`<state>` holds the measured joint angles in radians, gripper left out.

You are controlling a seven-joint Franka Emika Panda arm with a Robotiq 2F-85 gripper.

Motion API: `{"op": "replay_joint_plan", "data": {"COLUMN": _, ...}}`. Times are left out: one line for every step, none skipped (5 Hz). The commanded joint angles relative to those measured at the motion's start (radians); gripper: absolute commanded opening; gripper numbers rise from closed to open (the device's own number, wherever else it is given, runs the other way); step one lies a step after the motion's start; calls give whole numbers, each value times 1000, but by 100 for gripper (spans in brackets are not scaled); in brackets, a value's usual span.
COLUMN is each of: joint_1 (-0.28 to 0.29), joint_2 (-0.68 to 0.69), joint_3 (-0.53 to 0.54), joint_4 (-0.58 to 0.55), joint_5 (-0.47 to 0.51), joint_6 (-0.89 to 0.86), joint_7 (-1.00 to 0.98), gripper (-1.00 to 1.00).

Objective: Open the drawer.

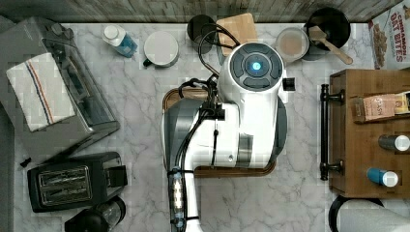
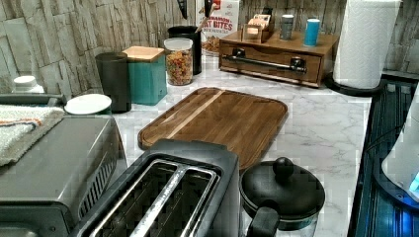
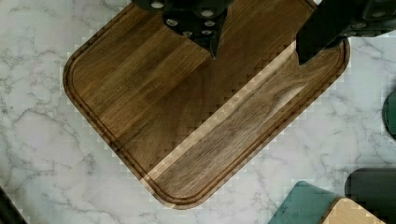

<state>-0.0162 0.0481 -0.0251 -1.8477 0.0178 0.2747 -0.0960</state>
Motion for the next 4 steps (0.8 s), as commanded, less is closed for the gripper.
{"op": "replay_joint_plan", "data": {"joint_1": -4, "joint_2": 0, "joint_3": 4, "joint_4": 0, "joint_5": 0, "joint_6": 0, "joint_7": -1, "gripper": 100}}
{"op": "replay_joint_plan", "data": {"joint_1": -14, "joint_2": -76, "joint_3": -8, "joint_4": -159, "joint_5": -29, "joint_6": 135, "joint_7": -162, "gripper": 100}}
{"op": "replay_joint_plan", "data": {"joint_1": -59, "joint_2": -93, "joint_3": -45, "joint_4": -215, "joint_5": -3, "joint_6": 178, "joint_7": -393, "gripper": 100}}
{"op": "replay_joint_plan", "data": {"joint_1": -103, "joint_2": -63, "joint_3": -97, "joint_4": -195, "joint_5": 12, "joint_6": 162, "joint_7": -606, "gripper": 100}}
